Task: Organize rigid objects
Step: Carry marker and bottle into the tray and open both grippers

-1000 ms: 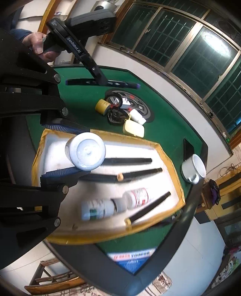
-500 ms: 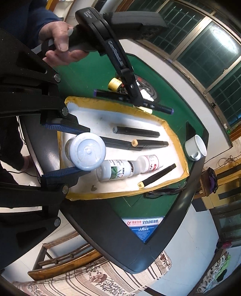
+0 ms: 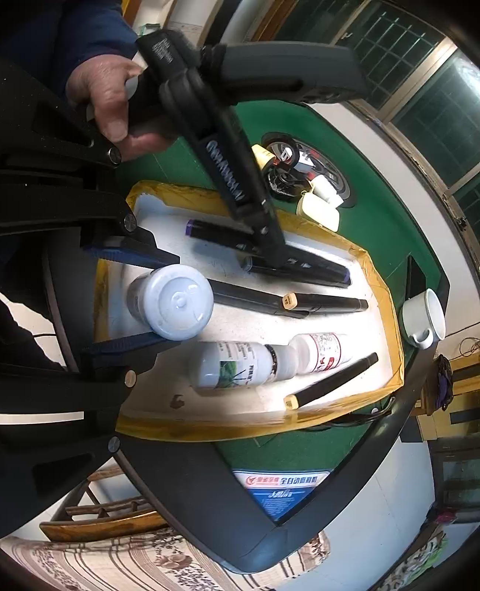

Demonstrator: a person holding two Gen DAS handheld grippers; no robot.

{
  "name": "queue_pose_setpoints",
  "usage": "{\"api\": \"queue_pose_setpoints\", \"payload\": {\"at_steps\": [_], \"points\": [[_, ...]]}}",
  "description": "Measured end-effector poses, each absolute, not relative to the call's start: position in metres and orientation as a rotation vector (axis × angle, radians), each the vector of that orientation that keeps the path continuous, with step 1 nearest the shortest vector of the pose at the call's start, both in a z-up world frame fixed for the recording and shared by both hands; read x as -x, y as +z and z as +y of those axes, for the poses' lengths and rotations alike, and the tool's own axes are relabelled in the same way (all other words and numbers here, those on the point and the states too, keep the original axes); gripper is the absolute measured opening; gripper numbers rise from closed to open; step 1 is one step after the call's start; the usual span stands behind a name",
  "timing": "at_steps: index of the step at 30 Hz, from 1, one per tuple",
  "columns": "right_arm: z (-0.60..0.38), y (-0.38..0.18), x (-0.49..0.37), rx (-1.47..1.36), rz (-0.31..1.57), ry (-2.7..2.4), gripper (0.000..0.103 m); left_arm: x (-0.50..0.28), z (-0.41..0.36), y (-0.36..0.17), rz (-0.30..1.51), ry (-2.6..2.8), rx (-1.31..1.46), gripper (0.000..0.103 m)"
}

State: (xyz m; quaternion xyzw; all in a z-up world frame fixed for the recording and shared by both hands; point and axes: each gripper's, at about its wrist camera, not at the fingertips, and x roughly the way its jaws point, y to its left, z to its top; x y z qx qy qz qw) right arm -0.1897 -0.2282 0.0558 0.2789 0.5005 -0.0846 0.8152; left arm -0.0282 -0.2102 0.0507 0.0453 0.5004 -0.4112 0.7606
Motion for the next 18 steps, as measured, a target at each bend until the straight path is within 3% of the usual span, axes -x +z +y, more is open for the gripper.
{"api": "queue_pose_setpoints", "payload": {"at_steps": [18], "points": [[-0.239,0.038,0.151,-0.634,1.068,-0.222,0.031,0.048,-0.182,0.047,0.988,-0.891,-0.118,0.012]]}}
